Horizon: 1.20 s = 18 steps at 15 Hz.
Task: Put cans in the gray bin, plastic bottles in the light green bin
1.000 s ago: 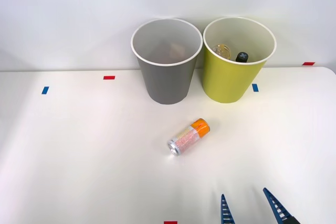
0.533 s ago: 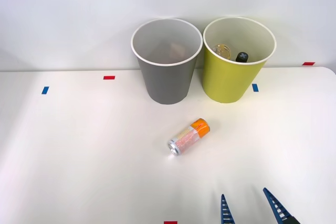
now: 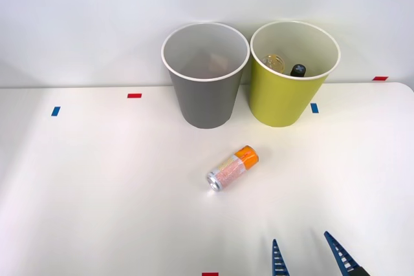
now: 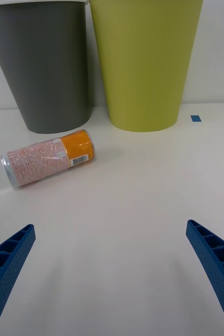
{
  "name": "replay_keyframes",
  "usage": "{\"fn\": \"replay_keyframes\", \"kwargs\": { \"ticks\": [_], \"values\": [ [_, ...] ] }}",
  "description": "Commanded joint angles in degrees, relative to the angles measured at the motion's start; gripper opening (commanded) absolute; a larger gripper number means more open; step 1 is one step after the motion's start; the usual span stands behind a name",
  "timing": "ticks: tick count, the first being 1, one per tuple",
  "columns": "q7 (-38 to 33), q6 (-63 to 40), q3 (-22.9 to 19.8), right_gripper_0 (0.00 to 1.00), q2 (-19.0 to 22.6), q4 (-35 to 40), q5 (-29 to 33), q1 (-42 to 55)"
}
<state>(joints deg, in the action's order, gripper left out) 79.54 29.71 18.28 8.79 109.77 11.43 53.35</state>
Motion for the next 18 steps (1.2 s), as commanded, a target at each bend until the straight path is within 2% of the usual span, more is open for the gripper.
{"fn": "replay_keyframes", "kwargs": {
  "ticks": [1, 4, 7, 9, 11, 13, 14, 16, 18],
  "values": [
    [0.0, 0.0, 0.0, 1.0, 0.0, 0.0, 0.0, 0.0],
    [0.0, 0.0, 0.0, 1.0, 0.0, 0.0, 0.0, 0.0],
    [0.4, -1.4, -1.4, 1.0, -0.9, -3.4, 0.6, -0.8],
    [0.9, -1.2, -0.4, 1.0, -0.1, -1.6, 1.1, 0.3],
    [0.9, -3.2, 1.1, 1.0, 0.0, 1.1, -1.8, 0.4],
    [0.9, -15.5, 2.9, 1.0, 0.6, 7.9, -6.3, -0.3],
    [0.6, -24.9, 3.3, 1.0, 0.6, 13.4, -7.7, -0.8],
    [-0.2, -38.0, 2.9, 1.0, 0.4, 20.6, -8.7, -2.5],
    [-5.9, -50.3, 2.5, 1.0, -0.6, 25.6, -9.0, -5.4]
  ]
}}
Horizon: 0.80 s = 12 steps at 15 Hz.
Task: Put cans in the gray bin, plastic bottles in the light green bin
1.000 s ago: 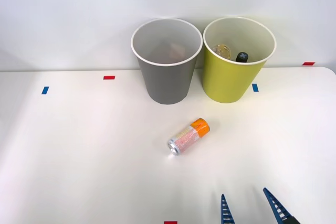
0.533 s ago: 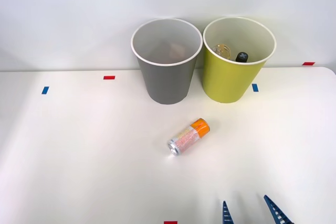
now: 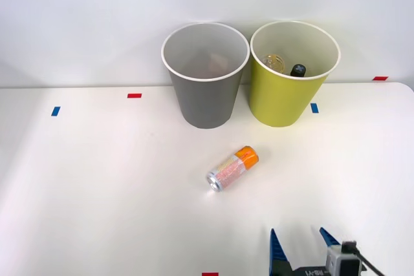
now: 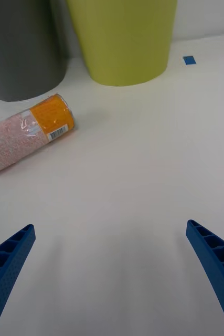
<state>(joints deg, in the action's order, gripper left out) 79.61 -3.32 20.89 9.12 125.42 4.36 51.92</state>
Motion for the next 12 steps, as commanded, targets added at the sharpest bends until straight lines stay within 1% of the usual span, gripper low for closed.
{"fn": "replay_keyframes", "kwargs": {
  "ticks": [1, 5, 7, 9, 10, 12],
  "values": [
    [-8.7, -21.1, 0.1, 1.0, -1.3, 11.0, -2.1, -5.9],
    [-24.4, -36.1, 0.2, 1.0, -3.3, 11.8, -2.9, -16.6],
    [-35.2, -43.7, 0.2, 1.0, -3.8, 12.0, -3.1, -22.2],
    [-47.9, -52.3, 0.7, 1.0, -3.2, 12.2, -3.6, -28.5],
    [-52.9, -56.9, 1.0, 1.0, -3.1, 12.2, -3.7, -32.0],
    [-59.0, -63.6, 1.3, 1.0, -3.0, 12.1, -3.7, -37.2]
  ]
}}
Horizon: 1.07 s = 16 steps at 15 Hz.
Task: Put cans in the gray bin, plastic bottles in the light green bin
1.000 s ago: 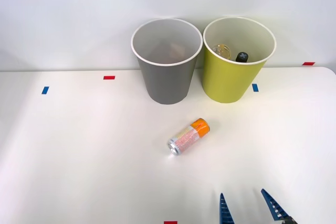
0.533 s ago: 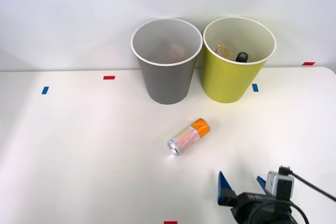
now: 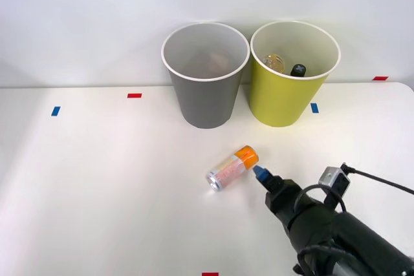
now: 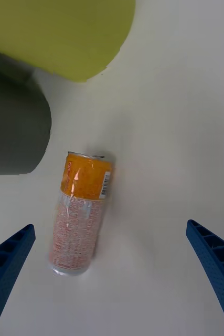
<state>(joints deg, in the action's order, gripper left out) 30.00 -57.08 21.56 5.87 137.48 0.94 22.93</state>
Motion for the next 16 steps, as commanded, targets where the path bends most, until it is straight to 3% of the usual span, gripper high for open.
{"fn": "replay_keyframes", "kwargs": {
  "ticks": [1, 6, 9, 16],
  "values": [
    [-11.7, -12.7, 0.8, 1.0, 0.3, 0.0, -0.6, -10.4],
    [-19.0, -25.4, 2.0, 1.0, 3.1, 0.0, -2.2, -19.7],
    [-22.3, -26.3, 2.9, 1.0, 5.3, -4.7, -4.5, -25.1],
    [-23.8, -26.2, 3.0, 1.0, 2.3, -19.2, -4.7, -35.0]
  ]
}}
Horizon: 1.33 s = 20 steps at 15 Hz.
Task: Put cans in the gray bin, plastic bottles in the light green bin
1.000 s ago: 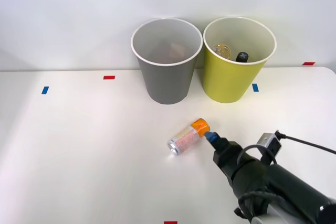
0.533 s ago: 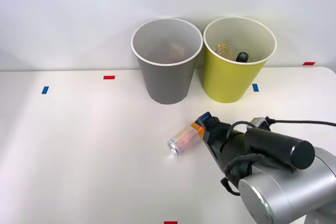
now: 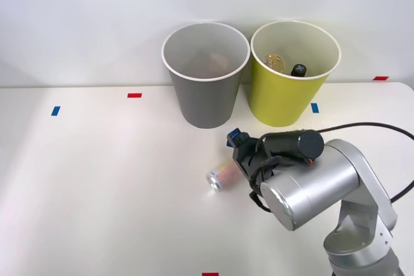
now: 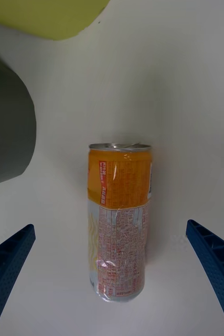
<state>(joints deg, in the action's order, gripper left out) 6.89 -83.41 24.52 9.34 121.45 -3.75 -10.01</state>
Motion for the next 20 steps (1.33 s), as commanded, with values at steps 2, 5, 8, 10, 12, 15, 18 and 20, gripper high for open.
{"fn": "replay_keyframes", "kwargs": {
  "ticks": [2, 5, 8, 10, 12, 15, 18, 20],
  "values": [
    [-1.8, 0.1, -0.3, 1.0, -2.7, -6.8, 0.2, -4.2],
    [-5.7, 0.0, -0.4, 1.0, -3.9, -9.8, 1.2, -5.4],
    [-8.1, 0.0, -0.4, 1.0, -4.9, -11.8, 3.0, -6.2],
    [-8.0, 0.0, -0.4, 1.0, -5.4, -14.2, 4.4, -7.0],
    [-7.8, 0.0, -0.4, 1.0, -6.0, -17.4, 5.9, -8.5],
    [-7.6, 0.0, -0.4, 1.0, -5.6, -18.4, 6.2, -9.0],
    [-6.5, 0.0, 0.9, 1.0, -5.0, -18.6, 7.0, -9.0],
    [-5.3, 0.0, 2.5, 0.52, -4.9, -18.7, 9.0, -8.9]
  ]
}}
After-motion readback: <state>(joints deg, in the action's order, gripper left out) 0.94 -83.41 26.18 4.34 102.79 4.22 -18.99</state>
